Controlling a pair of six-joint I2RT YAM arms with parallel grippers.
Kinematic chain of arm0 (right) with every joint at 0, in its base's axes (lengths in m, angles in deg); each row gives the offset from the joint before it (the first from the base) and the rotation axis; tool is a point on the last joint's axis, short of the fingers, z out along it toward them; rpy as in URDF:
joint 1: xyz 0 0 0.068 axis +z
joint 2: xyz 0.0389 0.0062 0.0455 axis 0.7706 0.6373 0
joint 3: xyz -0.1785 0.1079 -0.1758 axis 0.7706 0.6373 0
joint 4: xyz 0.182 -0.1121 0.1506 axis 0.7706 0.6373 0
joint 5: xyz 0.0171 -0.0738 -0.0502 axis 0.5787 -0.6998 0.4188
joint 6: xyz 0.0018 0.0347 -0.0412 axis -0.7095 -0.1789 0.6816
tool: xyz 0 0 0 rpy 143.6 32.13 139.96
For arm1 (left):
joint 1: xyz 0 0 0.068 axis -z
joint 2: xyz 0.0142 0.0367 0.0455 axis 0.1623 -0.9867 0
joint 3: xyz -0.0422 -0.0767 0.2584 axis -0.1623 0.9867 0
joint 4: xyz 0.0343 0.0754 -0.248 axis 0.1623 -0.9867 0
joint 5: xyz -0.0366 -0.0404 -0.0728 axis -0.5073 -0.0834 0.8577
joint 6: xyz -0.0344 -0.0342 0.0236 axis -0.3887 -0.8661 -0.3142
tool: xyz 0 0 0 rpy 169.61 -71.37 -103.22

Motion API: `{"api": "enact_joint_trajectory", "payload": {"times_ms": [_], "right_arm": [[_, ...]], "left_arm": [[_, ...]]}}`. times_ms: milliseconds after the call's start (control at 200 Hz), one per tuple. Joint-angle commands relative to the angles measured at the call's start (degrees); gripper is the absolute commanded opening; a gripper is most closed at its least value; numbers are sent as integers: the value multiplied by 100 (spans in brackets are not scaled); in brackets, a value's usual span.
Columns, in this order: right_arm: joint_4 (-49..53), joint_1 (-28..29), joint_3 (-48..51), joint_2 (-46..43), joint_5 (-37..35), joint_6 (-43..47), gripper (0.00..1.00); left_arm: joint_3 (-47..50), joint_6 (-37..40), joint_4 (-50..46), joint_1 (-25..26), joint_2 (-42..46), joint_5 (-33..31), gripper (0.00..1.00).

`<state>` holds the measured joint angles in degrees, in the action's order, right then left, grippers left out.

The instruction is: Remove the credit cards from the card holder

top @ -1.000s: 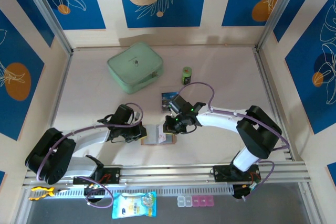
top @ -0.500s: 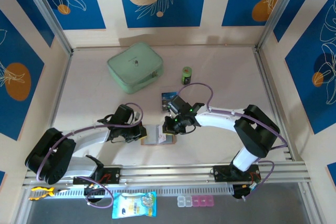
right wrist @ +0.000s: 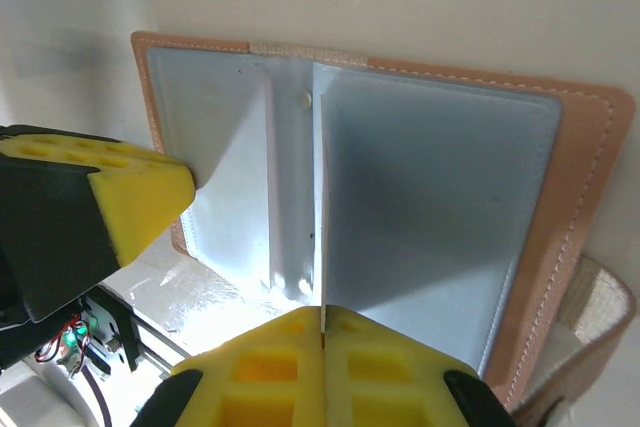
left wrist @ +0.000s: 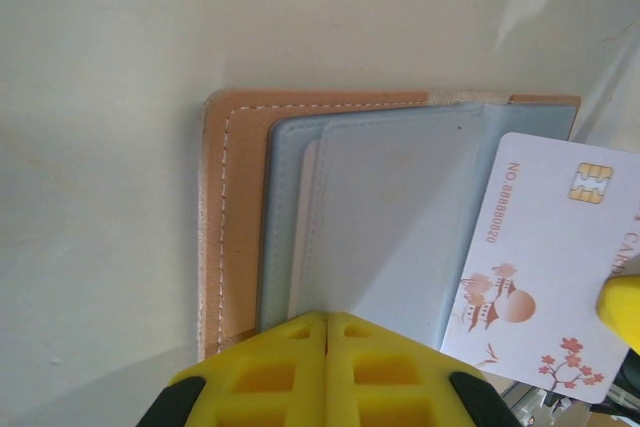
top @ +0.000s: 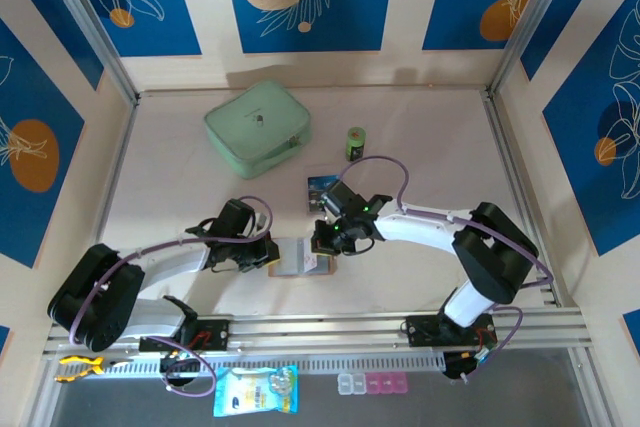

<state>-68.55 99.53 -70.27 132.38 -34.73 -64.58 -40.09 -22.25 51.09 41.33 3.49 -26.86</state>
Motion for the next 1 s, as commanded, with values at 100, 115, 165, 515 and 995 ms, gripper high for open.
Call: {"api": "enact_joint_trajectory", "payload": {"times_ms": [100, 115, 165, 515, 995], "right_arm": [[479, 27, -230, -296, -171, 289, 3], [502, 25, -242, -300, -169, 325, 3], [608, 10, -305, -296, -146, 496, 3], [2142, 18, -1220, -16, -60, 3072, 1], [3582, 82, -1786, -115, -1230, 7310, 0]], "left_arm": [[-17, -73, -256, 22, 31, -122, 3], [-13, -74, -256, 25, 30, -122, 3], [-24, -74, -256, 26, 42, -114, 4], [-142, -20, -300, 27, 90, -87, 14], [-121, -73, -357, 24, 258, -172, 17]]}}
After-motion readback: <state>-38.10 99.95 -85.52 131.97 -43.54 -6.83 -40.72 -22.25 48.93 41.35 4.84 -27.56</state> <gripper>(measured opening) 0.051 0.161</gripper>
